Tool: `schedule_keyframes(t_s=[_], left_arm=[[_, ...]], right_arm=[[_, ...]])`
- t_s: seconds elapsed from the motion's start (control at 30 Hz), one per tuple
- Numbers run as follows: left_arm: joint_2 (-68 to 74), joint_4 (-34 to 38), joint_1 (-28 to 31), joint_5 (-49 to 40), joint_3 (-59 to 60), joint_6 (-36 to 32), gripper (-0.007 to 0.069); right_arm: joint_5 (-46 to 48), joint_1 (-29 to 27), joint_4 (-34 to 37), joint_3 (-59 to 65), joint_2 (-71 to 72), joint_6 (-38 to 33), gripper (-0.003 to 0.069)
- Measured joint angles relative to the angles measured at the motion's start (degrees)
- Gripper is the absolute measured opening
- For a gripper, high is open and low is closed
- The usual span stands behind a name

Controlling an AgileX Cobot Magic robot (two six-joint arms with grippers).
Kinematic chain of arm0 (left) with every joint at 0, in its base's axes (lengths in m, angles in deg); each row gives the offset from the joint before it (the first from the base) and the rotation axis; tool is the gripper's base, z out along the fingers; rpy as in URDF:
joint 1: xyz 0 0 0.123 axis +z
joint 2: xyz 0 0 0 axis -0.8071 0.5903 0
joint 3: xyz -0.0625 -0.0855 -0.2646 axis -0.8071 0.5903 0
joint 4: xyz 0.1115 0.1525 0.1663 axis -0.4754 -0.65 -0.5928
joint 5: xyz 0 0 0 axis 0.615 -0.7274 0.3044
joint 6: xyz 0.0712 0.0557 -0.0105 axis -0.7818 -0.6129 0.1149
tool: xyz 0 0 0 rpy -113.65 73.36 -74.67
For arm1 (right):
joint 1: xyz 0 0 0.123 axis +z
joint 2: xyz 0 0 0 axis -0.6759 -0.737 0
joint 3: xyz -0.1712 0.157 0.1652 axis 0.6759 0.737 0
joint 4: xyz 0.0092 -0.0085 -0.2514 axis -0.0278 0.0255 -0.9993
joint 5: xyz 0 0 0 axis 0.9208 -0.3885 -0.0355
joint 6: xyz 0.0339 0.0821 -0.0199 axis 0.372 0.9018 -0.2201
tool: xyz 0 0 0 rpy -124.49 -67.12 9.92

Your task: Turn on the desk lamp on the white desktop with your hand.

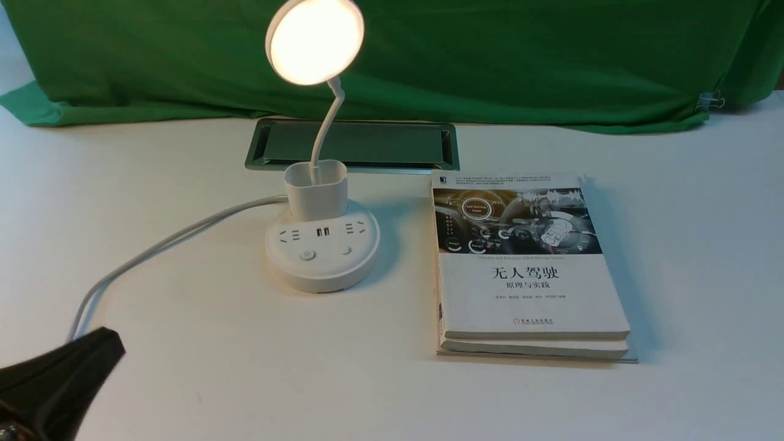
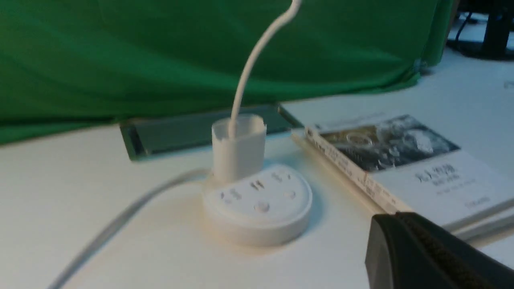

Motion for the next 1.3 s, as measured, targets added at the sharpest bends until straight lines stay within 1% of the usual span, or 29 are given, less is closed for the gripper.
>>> schedule_keyframes(t_s=[0.2, 0.27, 0.3, 0.33, 0.37, 0.5, 0.6, 1.3], left_arm=[[-9.8, -0.4, 10.1, 5.9, 6.4, -0.6, 0.0001], [-12.1, -0.4, 13.7, 5.6, 7.7, -0.6, 0.0001], [-12.2, -0.3, 13.7, 5.4, 7.8, -0.6, 0.0001], [-12.7, 0.2, 15.7, 3.2, 7.9, 0.2, 0.0001], [-12.7, 0.9, 16.2, 1.2, 7.9, 0.4, 0.0001], [-12.8, 2.0, 16.9, -9.3, 7.9, 0.5, 0.0001], [-12.8, 2.7, 16.9, -13.9, 8.0, -0.6, 0.0001], [-12.9, 2.9, 16.9, -14.8, 8.0, -0.9, 0.0001]], right_arm=[[0.0, 0.0, 0.0, 0.0, 0.0, 0.0, 0.0241], [0.0, 0.0, 0.0, 0.0, 0.0, 0.0, 0.0241], [0.0, 0.0, 0.0, 0.0, 0.0, 0.0, 0.0241], [-0.1, 0.0, 0.0, 0.0, 0.1, 0.0, 0.0241], [-0.1, 0.0, 0.0, 0.0, 0.1, 0.0, 0.0241], [-0.1, 0.0, 0.0, 0.0, 0.1, 0.0, 0.0241], [0.0, 0.0, 0.0, 0.0, 0.1, 0.0, 0.0241], [0.0, 0.0, 0.0, 0.0, 0.1, 0.0, 0.0241]])
